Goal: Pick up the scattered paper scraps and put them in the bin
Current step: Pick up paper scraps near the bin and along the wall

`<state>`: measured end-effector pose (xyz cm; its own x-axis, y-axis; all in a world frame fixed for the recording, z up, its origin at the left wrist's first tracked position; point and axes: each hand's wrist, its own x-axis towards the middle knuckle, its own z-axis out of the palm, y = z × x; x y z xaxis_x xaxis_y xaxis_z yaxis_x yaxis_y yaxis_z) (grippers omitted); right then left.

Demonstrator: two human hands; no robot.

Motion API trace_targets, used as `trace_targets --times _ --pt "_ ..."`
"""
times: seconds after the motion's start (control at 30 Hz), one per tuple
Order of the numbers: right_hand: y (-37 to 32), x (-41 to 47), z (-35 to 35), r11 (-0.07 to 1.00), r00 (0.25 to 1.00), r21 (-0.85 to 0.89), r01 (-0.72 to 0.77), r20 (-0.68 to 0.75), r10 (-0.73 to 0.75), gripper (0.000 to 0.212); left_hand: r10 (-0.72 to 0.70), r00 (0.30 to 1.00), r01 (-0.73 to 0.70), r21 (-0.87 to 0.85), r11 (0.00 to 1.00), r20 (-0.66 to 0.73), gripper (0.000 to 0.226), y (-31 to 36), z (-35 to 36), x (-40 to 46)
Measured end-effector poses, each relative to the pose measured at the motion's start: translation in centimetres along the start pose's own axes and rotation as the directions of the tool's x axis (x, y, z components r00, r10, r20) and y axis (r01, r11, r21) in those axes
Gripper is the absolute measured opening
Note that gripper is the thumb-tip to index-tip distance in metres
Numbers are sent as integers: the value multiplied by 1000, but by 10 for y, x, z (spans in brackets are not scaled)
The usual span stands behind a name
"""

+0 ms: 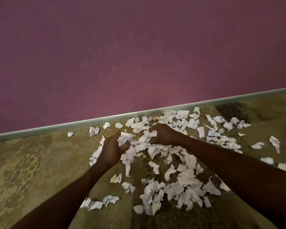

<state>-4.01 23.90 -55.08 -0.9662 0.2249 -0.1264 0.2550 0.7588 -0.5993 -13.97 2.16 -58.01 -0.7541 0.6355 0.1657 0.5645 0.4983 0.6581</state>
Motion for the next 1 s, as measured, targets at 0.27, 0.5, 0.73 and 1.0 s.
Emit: trace_targets --times 0.27,0.5,0.73,1.0 --pt "20 -44 -95 994 967 85 -62 -242 81 43 144 989 -149 -139 979 -41 22 104 6 49" --pt "61 -110 -172 968 872 210 -137 -438 218 44 249 968 -245 -287 926 -24 15 202 39 74" --pt "93 -204 -229 958 769 211 -195 -574 282 19 388 920 -338 -392 855 52 16 303 94 76" --pt "117 -327 -275 895 607 229 -383 -668 431 4 468 871 -306 -578 757 151 21 416 175 46"
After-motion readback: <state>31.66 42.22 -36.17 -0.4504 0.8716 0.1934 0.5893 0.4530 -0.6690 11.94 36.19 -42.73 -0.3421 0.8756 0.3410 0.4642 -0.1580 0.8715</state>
